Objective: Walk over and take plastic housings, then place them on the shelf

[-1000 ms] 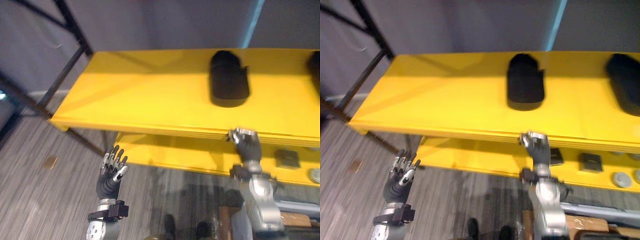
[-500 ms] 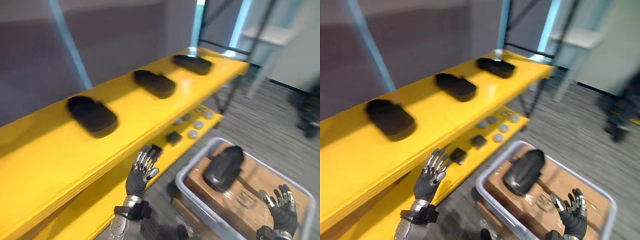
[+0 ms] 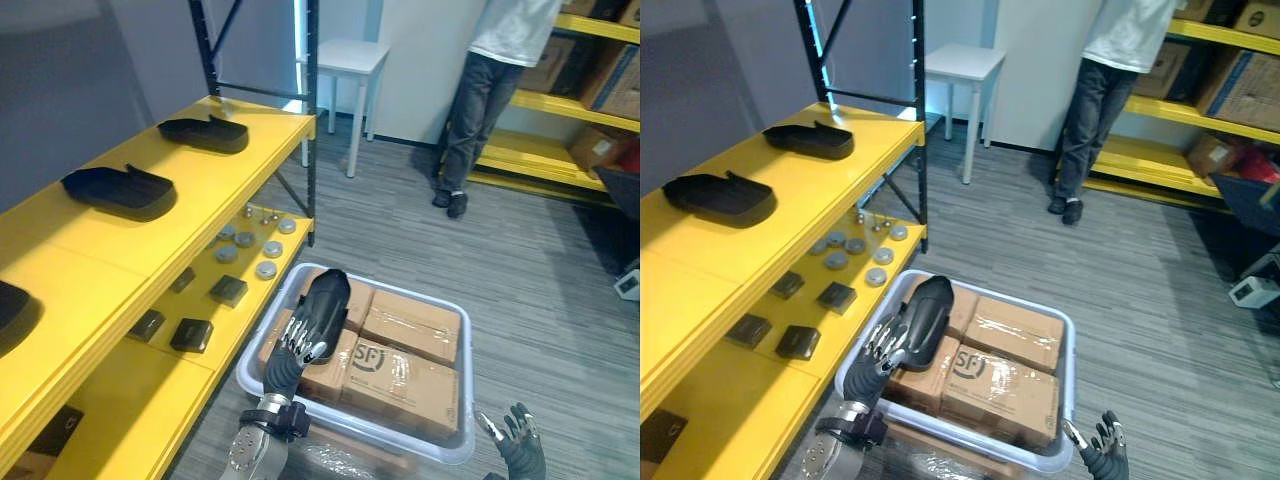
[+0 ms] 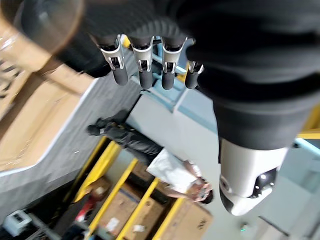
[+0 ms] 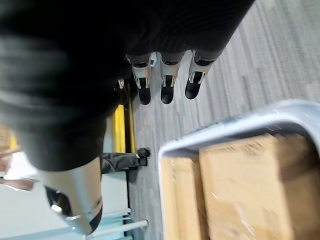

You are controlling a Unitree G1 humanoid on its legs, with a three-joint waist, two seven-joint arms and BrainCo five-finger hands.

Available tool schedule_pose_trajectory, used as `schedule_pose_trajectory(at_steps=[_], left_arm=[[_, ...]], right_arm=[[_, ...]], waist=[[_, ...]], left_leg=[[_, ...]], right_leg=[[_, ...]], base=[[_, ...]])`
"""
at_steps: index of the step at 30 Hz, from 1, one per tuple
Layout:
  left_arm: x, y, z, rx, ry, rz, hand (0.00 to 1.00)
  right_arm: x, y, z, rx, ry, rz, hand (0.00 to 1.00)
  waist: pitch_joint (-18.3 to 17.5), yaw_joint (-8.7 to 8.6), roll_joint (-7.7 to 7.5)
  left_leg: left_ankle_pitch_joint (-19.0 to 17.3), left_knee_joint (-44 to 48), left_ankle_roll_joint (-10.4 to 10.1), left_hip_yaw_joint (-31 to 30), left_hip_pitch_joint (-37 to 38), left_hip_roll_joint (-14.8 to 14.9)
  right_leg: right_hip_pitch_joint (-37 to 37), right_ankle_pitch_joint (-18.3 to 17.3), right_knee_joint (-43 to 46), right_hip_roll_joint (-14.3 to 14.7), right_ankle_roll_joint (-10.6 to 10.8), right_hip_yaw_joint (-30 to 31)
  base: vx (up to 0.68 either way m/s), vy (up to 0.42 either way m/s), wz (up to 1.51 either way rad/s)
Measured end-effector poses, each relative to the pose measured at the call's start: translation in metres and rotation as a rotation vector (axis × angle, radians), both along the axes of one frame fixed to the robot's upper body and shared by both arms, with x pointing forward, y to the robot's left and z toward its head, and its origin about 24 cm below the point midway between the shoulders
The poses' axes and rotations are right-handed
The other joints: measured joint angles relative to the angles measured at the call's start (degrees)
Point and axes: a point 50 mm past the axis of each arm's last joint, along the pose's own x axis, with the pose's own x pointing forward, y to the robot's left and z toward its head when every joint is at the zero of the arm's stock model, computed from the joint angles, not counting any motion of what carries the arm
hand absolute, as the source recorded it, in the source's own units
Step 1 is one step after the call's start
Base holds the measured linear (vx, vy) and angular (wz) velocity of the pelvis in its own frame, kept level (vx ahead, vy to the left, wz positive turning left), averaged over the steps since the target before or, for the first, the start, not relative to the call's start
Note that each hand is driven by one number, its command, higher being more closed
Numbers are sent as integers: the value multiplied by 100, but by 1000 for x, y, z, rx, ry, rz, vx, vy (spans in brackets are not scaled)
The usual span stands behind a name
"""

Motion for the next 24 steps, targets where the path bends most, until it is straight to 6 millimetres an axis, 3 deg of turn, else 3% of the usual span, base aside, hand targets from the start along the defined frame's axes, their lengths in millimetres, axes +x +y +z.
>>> schedule_pose_trajectory(at_steps=[2, 4, 5, 6, 8, 9, 10, 15, 16, 22, 24], left_arm=[[0, 1, -4, 13, 15, 12, 0], [-4, 7, -6, 40, 4, 36, 0], [-6, 9, -7, 35, 9, 53, 0], [-8, 10, -7, 38, 8, 59, 0], [-11, 9, -3, 64, -17, 55, 0], [-11, 8, 2, 69, -45, 54, 0], [-11, 8, 4, 75, -58, 58, 0], [-11, 6, 9, 141, -110, 37, 0], [-10, 12, 26, 203, -223, 71, 0], [-10, 14, 26, 202, -219, 81, 0], [-11, 20, 24, 207, -213, 104, 0]], right_arm=[[4, -1, 2, -10, -6, 12, 0], [8, -2, 3, -4, -16, 15, 0], [11, -1, 1, 5, -15, 16, 0], [18, -1, 0, 4, -10, 28, 0], [27, 4, -3, 2, 6, 60, 0], [31, 4, -4, -1, 11, 60, 0], [35, 5, -6, 2, 17, 64, 0], [64, 13, -4, 6, 10, 60, 0], [76, 34, 8, 37, -105, 114, 0], [72, 32, 5, 44, -97, 104, 0], [58, 25, 1, 56, -89, 81, 0]], waist=[[31, 6, 53], [-7, 107, 144], [-28, 189, 166], [-54, 296, 207], [-60, 327, 226], [-117, 335, 338], [-123, 400, 347], [-121, 537, 307], [54, 683, 25], [51, 672, 21], [51, 657, 21]], left_leg=[[100, 430, 160, -357, -145, 73], [229, 1027, 376, -1130, -447, 53], [37, 995, 146, -1577, -498, -104], [-174, 602, -139, -2119, -446, -487], [-182, -239, -112, -2569, -401, -944], [91, -802, 59, -2749, -433, -1094], [237, -822, -108, -2767, -410, -1134], [547, -1368, 135, -2761, -461, -1665], [1014, -2052, 105, -2925, -330, -1726], [1015, -2068, 102, -2957, -324, -1730], [1075, -2179, 105, -3089, -308, -1755]], right_leg=[[12, -69, 32, 23, -40, 48], [119, -22, -103, 96, -109, 315], [126, 31, -163, 104, -146, 464], [85, 92, -191, 58, -159, 678], [63, 180, -210, -30, -86, 838], [8, 222, -202, -28, -17, 823], [-45, 231, -206, -40, 21, 869], [2, 572, -744, -542, 393, 724], [121, 856, -1167, -545, 361, 464], [123, 853, -1135, -549, 362, 422], [141, 823, -1076, -577, 377, 244]], base=[[-89, -107, -17], [-49, -62, -46], [11, 71, -87], [15, 117, -83], [2, 147, -55], [-11, 148, -31], [-22, 166, -13], [20, 162, 12], [18, 51, 7], [9, 3, 4], [28, 0, 27]])
